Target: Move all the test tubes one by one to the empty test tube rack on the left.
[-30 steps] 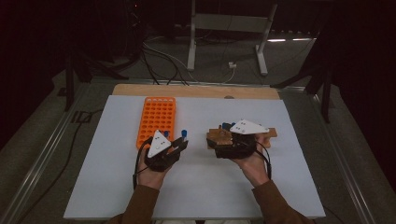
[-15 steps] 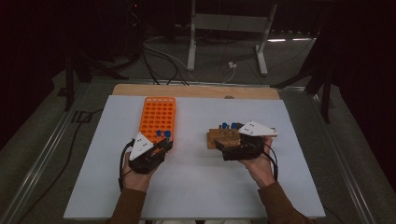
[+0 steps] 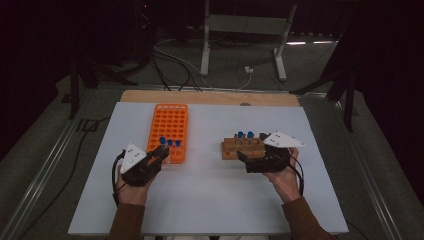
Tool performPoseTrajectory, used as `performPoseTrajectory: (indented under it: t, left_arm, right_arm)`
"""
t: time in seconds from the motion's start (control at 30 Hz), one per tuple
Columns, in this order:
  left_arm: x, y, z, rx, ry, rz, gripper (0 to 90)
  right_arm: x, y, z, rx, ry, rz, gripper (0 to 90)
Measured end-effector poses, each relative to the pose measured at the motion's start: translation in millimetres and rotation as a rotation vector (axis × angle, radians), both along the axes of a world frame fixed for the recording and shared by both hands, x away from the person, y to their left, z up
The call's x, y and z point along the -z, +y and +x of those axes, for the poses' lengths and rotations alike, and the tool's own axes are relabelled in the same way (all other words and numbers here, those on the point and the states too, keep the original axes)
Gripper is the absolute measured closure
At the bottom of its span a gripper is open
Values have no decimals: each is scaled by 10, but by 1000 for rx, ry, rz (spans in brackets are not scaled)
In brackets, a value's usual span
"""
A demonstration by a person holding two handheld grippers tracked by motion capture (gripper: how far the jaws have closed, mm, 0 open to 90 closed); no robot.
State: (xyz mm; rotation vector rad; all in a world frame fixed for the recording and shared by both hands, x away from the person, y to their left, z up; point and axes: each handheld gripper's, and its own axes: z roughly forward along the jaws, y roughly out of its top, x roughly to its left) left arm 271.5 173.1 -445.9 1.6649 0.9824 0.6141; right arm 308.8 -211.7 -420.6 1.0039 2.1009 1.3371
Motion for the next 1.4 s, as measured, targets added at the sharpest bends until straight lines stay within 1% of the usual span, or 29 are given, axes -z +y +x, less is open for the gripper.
performPoseTrajectory:
  t: [0.03, 0.17, 0.27, 0.47, 0.57, 0.63, 0.67, 0.83, 0.9, 1.0, 1.07, 1.3, 1.4]
  left_arm:
    - [1, 11, 4, -8, -2, -3, 781]
    - [18, 40, 51, -33, -10, 8, 781]
    - [50, 46, 109, -46, -13, 16, 781]
    - [107, 30, 218, -75, -18, 37, 782]
    - [140, 41, 272, -91, -13, 39, 782]
    - [158, 54, 307, -100, -9, 28, 781]
    - [165, 60, 322, -104, -8, 29, 781]
    - [211, 51, 380, -106, 7, 28, 781]
    - [234, 33, 402, -105, 17, 40, 781]
    - [271, 12, 431, -107, 29, 45, 781]
    - [291, 1, 445, -109, 36, 45, 781]
    - [378, -1, 473, -112, 65, 69, 782]
    - [423, 5, 475, -110, 79, 71, 781]
  right_arm:
    - [6, -13, -4, 2, 2, 0, 0]
    - [26, -65, -10, 10, 2, 5, 0]
    - [38, -100, -22, 7, 4, 23, 0]
    - [56, -146, -32, 8, 5, 30, 0]
    - [41, -157, -39, 10, 3, 40, 0]
    - [37, -167, -43, 4, 1, 47, 0]
    - [36, -170, -43, 5, 0, 47, 0]
    - [37, -181, -41, 4, 2, 52, 0]
    - [38, -186, -40, 5, 3, 54, 0]
    - [45, -195, -37, 4, 7, 59, 0]
    - [53, -197, -36, 4, 9, 61, 0]
    - [68, -188, -37, -2, 13, 60, 0]
    - [76, -179, -38, -4, 17, 58, 0]
